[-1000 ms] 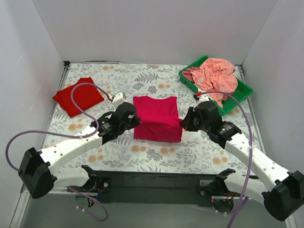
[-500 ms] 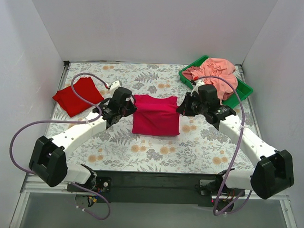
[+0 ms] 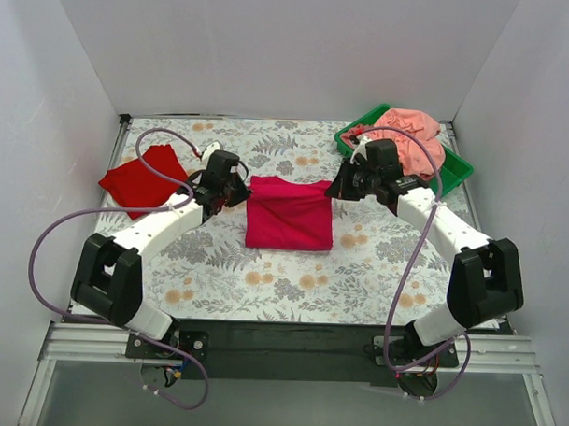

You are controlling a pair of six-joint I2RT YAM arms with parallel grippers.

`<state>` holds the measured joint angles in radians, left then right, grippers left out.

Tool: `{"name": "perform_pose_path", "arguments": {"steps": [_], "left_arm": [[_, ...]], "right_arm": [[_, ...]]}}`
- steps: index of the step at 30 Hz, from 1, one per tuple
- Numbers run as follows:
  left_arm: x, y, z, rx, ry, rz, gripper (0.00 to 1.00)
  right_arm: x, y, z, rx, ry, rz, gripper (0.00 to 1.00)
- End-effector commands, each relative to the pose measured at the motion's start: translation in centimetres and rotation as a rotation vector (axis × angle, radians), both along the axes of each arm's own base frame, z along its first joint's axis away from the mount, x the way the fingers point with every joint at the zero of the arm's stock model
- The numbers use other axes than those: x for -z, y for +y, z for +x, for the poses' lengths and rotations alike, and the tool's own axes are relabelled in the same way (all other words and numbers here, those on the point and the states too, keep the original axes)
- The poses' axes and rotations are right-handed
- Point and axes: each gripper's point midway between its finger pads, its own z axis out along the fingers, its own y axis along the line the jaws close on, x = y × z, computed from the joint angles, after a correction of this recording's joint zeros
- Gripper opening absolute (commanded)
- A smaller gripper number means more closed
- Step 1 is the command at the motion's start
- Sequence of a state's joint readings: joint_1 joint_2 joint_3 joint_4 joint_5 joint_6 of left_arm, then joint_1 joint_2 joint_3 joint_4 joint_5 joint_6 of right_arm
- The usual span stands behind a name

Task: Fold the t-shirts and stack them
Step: Fold the tshirt

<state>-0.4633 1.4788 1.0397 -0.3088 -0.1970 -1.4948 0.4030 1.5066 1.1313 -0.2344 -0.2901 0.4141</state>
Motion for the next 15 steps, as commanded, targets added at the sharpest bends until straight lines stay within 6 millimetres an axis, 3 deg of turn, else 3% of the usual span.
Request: {"name": "perform_pose_path", "arguments": {"steps": [1, 11, 15], "left_arm": [[-1.7, 0.8, 2.1, -0.017, -0.052, 0.005, 0.0], [0.4, 1.7, 4.7, -0.048, -0.012, 0.032, 0.0], [0.1, 1.0, 5.8, -0.023, -0.025, 0.023, 0.0]], "right_arm": [[-2.4, 0.3, 2.2, -0.018, -0.078, 0.035, 0.01], [-1.3, -0.2, 5.7, 0.006, -0.075, 0.011, 0.01], [-1.1, -0.7, 7.2, 0.018, -0.075, 0.01, 0.01]]}}
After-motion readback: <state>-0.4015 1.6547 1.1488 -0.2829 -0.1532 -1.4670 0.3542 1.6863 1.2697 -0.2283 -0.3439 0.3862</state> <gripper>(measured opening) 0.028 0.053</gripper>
